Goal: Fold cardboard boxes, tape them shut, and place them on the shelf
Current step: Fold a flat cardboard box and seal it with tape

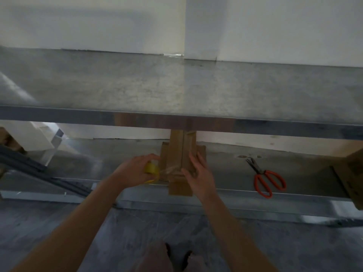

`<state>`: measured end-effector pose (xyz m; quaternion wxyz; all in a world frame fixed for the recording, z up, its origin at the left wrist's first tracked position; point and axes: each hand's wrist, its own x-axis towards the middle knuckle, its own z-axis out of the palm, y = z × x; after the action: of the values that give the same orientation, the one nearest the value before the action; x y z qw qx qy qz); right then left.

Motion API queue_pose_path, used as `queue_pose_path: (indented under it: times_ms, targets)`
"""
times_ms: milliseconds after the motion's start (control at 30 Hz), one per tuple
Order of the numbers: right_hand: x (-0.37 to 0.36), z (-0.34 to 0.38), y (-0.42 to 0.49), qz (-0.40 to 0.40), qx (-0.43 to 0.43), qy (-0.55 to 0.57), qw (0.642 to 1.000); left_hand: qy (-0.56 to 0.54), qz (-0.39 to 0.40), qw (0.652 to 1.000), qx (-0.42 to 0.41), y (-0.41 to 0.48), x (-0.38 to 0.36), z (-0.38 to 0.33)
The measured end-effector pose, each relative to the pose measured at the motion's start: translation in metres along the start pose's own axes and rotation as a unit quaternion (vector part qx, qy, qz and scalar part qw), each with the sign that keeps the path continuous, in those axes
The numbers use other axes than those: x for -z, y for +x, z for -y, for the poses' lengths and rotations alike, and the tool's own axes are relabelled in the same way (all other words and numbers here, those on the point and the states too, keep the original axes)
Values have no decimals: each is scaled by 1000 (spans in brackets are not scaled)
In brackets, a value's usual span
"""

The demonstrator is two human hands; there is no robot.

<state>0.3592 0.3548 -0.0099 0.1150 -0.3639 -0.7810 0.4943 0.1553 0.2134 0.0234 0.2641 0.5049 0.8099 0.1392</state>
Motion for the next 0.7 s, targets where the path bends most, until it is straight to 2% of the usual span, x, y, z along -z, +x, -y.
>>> queue_pose_path:
  times_ms: [133,333,400,500,533,633,700]
  targets:
    - [-4,-3,6,-21,-25,39,999,-67,28,997,-28,-4,16,9]
    - [-14,-5,10,-42,-60,118,990,-62,26,997,-40,8,15,32]
    - [-14,-7,11,-47,-71,148,985,-8,37,999,-34,15,8,43]
    - [-13,-8,13,-29,-79,170,982,136,48,989,-32,21,2,49]
    - [-13,-6,13,-32,-79,173,981,121,51,991,-31,21,0,51]
    - [-15,-8,12,-47,-73,200,976,-64,53,996,-30,17,5,51]
    - [-19,-14,8,-50,-60,230,970,-111,36,992,-43,18,11,52]
